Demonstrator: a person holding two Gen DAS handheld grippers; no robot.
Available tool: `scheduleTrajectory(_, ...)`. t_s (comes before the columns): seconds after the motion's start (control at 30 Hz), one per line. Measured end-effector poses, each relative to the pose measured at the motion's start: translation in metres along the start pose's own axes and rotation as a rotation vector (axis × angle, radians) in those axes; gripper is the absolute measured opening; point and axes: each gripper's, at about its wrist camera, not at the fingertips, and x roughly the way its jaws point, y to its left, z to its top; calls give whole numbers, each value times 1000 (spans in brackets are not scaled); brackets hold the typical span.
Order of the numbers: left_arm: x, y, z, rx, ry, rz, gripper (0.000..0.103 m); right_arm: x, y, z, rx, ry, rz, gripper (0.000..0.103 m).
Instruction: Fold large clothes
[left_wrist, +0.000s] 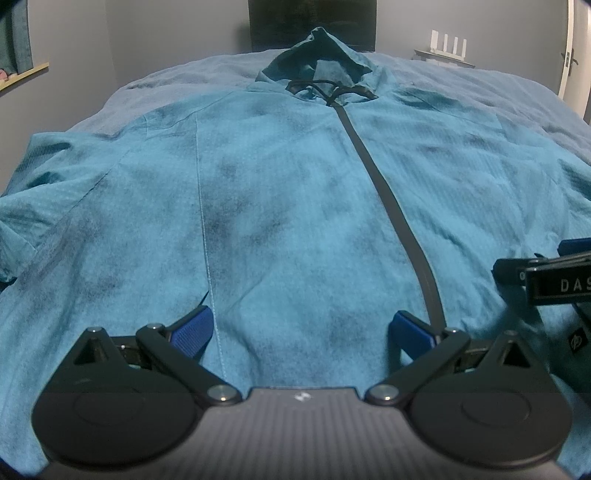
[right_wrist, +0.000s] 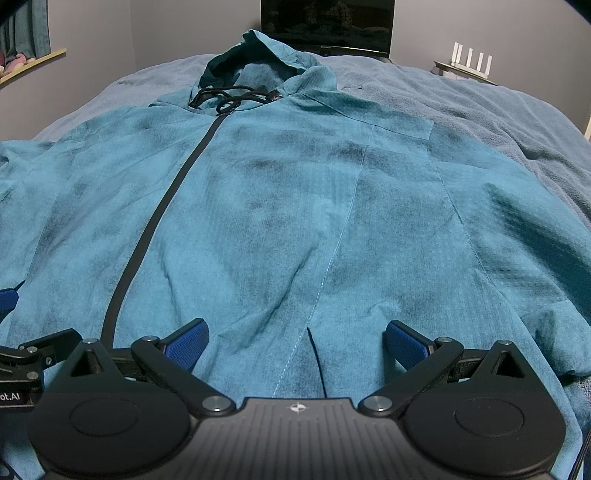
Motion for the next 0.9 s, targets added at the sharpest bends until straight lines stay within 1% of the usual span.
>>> scheduleTrajectory(0.6, 0, 1, 0, -4, -4, 2, 103, -1, 0, 2, 0, 1, 0, 103)
scheduleTrajectory(0.9, -2, 7, 4, -45, -16, 5, 103, 0, 0, 0, -2, 9, -2, 103)
